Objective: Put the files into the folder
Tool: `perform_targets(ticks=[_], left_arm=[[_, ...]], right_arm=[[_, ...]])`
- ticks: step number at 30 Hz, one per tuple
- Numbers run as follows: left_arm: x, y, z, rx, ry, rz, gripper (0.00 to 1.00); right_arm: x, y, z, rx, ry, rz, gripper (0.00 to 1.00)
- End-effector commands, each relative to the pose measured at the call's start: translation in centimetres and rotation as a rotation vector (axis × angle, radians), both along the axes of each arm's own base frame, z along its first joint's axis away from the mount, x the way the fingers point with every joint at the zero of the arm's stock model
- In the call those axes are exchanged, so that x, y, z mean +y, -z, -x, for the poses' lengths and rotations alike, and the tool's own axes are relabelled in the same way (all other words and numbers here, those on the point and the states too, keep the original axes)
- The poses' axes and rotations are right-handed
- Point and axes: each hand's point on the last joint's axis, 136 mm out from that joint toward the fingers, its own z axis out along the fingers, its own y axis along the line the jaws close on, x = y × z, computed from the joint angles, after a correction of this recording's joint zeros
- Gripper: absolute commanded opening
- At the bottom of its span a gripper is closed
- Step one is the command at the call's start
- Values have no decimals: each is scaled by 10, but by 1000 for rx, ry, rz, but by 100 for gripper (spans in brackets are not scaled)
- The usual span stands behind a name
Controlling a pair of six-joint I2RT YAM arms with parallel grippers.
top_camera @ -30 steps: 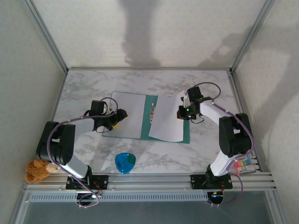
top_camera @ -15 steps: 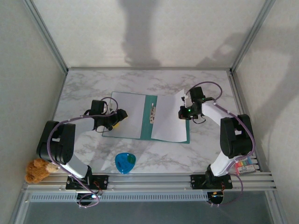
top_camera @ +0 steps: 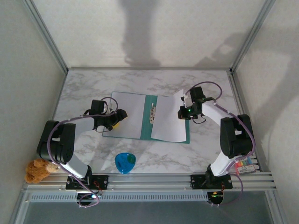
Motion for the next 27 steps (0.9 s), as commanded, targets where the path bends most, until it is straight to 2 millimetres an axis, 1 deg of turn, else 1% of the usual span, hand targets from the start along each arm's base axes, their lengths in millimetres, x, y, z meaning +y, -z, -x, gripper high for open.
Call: perform_targets(ticks=[1, 7, 12, 15, 22, 27], left_arm=[[10, 17, 8, 62, -13, -46, 84], [10, 16, 9, 62, -13, -46, 84], [11, 16, 9, 61, -12, -48, 84], [10, 16, 10, 62, -11, -47, 84], [10, 14, 9, 57, -12, -46, 84], [11, 14, 10, 57, -13, -51, 84]], right_arm=[[-3, -11, 1, -29, 9, -5, 0], [-6, -14, 3, -46, 26, 1, 0], [2, -13, 5, -51, 10, -49, 0], [3, -11, 6, -48, 3, -51, 0], [-5, -12, 6, -43, 25, -10, 0], [-6, -15, 7, -52, 23, -6, 0]])
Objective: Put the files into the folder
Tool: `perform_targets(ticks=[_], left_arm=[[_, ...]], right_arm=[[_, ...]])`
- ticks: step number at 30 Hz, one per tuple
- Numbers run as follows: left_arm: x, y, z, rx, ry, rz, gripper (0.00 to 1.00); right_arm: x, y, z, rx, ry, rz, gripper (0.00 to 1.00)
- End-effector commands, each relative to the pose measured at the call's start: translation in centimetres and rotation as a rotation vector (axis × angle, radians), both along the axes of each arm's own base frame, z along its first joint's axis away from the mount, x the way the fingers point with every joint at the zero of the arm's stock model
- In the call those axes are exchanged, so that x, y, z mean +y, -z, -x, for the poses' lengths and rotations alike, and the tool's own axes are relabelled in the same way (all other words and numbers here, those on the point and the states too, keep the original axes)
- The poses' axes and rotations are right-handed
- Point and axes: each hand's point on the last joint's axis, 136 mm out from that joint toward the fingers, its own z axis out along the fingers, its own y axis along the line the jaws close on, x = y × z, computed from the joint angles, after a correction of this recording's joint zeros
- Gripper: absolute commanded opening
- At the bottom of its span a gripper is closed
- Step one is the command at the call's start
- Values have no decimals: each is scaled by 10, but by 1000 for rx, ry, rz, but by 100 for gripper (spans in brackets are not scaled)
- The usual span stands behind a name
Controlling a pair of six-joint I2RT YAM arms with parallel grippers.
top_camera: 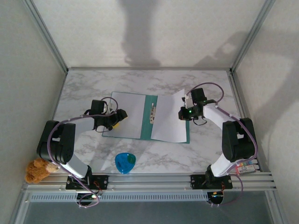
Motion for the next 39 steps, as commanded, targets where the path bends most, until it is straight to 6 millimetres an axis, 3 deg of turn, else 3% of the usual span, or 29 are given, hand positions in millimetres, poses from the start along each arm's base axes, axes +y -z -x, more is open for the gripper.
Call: perform_targets(ticks=[1, 17, 39], left_arm=[[11, 14, 9, 56, -14, -50, 84], [11, 12, 9, 54, -10, -50, 83], [8, 14, 8, 58, -5, -46, 82]], right_arm=[[-5, -8, 3, -10, 14, 7, 0], [-1, -7, 8, 31, 23, -20, 0], [11, -15, -8, -82, -107, -39, 0]])
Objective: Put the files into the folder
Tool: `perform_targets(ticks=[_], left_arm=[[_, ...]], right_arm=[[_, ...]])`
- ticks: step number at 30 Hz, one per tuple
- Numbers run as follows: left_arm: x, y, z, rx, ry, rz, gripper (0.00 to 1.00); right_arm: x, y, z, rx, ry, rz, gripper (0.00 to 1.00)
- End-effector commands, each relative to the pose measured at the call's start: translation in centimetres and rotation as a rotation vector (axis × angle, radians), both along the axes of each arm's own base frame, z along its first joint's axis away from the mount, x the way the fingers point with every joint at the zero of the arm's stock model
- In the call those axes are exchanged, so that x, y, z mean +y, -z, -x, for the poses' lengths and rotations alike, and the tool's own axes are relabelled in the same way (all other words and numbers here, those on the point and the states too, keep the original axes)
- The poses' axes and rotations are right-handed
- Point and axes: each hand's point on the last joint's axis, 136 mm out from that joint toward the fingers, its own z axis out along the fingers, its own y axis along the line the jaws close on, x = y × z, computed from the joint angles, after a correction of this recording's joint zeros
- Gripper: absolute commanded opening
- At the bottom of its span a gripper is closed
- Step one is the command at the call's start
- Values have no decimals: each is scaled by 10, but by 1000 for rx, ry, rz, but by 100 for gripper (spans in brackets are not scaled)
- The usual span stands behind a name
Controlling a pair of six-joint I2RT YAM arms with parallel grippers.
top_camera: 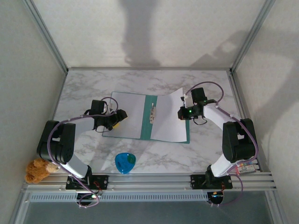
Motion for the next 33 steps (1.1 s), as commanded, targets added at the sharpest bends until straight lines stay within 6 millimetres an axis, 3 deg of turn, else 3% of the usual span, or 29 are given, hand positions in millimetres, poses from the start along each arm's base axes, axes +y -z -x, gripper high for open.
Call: perform_targets(ticks=[1, 14, 33], left_arm=[[8, 13, 7, 57, -12, -40, 82], [7, 12, 6, 51, -7, -37, 82], [8, 9, 8, 47, -11, -38, 82]], right_arm=[[6, -9, -7, -49, -46, -28, 0], [5, -17, -4, -142, -65, -36, 0], [7, 3, -4, 34, -81, -16, 0]])
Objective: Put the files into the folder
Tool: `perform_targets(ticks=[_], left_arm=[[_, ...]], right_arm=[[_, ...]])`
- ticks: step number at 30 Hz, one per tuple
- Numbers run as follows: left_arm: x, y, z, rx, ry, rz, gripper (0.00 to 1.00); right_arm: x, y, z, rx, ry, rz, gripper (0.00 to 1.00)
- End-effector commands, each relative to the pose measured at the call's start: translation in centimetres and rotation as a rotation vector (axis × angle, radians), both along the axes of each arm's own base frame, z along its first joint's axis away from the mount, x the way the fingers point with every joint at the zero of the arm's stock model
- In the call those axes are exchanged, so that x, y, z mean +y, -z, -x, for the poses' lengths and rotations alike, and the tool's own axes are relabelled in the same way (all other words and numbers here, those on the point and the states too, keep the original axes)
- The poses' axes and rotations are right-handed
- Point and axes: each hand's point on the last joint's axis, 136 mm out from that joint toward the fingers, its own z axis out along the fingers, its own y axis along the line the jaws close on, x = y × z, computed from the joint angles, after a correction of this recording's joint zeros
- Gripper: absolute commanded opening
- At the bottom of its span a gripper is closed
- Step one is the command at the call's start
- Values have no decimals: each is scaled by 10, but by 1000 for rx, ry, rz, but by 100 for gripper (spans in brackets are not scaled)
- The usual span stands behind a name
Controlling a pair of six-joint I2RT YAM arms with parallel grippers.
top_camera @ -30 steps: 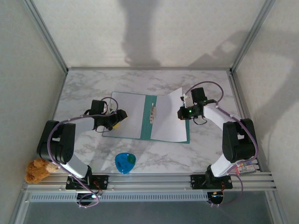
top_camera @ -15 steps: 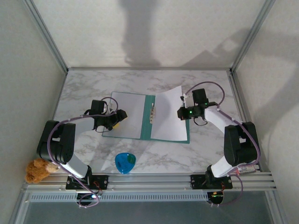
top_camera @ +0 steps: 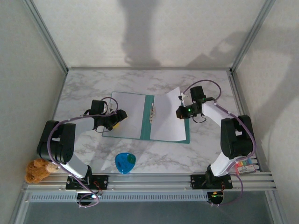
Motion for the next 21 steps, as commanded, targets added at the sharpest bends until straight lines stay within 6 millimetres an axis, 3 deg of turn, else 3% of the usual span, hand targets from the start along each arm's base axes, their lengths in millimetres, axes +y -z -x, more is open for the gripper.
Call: perform_targets(ticks=[1, 15, 21], left_arm=[[8, 9, 7, 46, -12, -37, 82], [8, 10, 7, 49, -14, -42, 82], [8, 9, 5, 49, -12, -43, 82]], right_arm=[[-3, 2, 0, 33, 5, 3, 0], [-6, 6, -7, 62, 45, 9, 0], [-7, 6, -10, 80, 80, -4, 19]])
